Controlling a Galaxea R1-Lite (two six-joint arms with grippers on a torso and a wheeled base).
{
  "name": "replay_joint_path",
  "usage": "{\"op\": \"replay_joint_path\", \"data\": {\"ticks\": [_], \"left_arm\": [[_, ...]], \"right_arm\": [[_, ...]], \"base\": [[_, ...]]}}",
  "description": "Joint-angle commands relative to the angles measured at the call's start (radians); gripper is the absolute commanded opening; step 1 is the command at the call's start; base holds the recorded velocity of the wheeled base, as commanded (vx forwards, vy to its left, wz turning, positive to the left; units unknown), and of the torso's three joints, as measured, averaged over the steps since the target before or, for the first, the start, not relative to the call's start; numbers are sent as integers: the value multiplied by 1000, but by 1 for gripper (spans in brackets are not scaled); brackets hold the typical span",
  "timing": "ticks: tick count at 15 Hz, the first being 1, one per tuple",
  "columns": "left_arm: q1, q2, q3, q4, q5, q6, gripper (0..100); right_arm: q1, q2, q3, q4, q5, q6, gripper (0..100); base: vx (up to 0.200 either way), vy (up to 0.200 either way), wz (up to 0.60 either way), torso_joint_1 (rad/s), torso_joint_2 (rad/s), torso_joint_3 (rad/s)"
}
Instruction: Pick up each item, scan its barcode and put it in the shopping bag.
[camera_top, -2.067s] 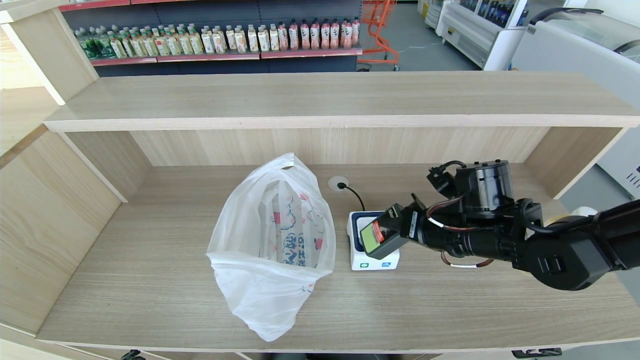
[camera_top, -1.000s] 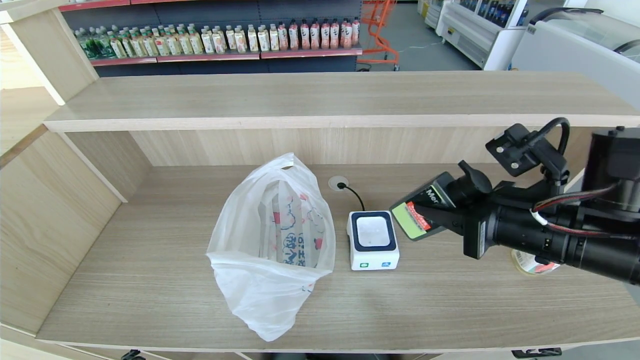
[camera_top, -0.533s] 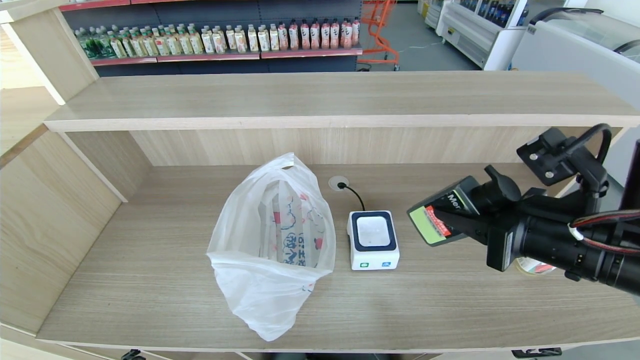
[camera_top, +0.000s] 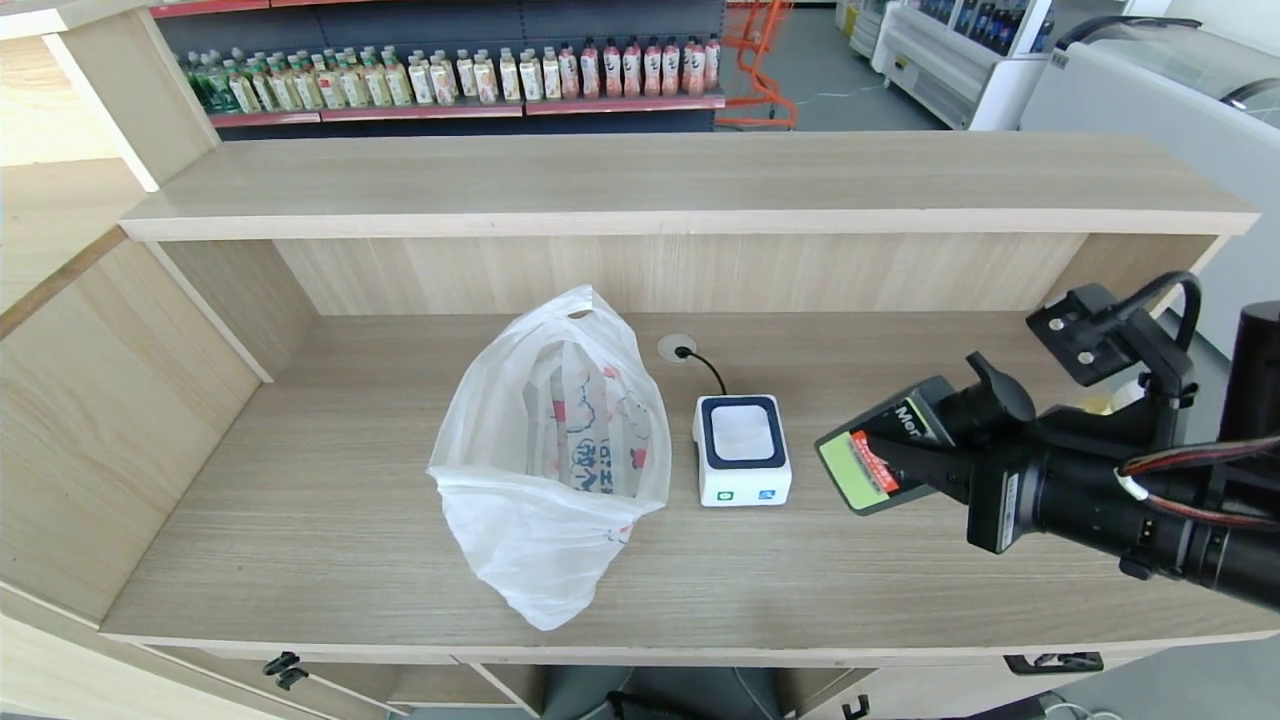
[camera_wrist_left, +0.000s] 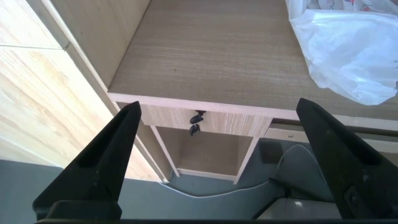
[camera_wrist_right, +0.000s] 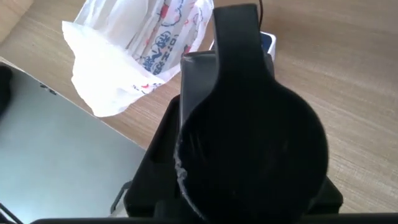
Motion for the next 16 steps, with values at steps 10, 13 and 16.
{"op": "replay_joint_path", "data": {"ticks": [10,13,16], "left_arm": [[0,0,0,0,-1,-1,100],[0,0,0,0,-1,-1,100],[0,0,0,0,-1,-1,100]], "right_arm": [[-3,295,-195,1,-2,228,0],[-2,358,-229,1,-4,243,0],[24,435,-261,-2,-35,242,0]], "base": [[0,100,0,3,3,0],[0,0,0,0,0,0],[0,0,0,0,0,0]]}}
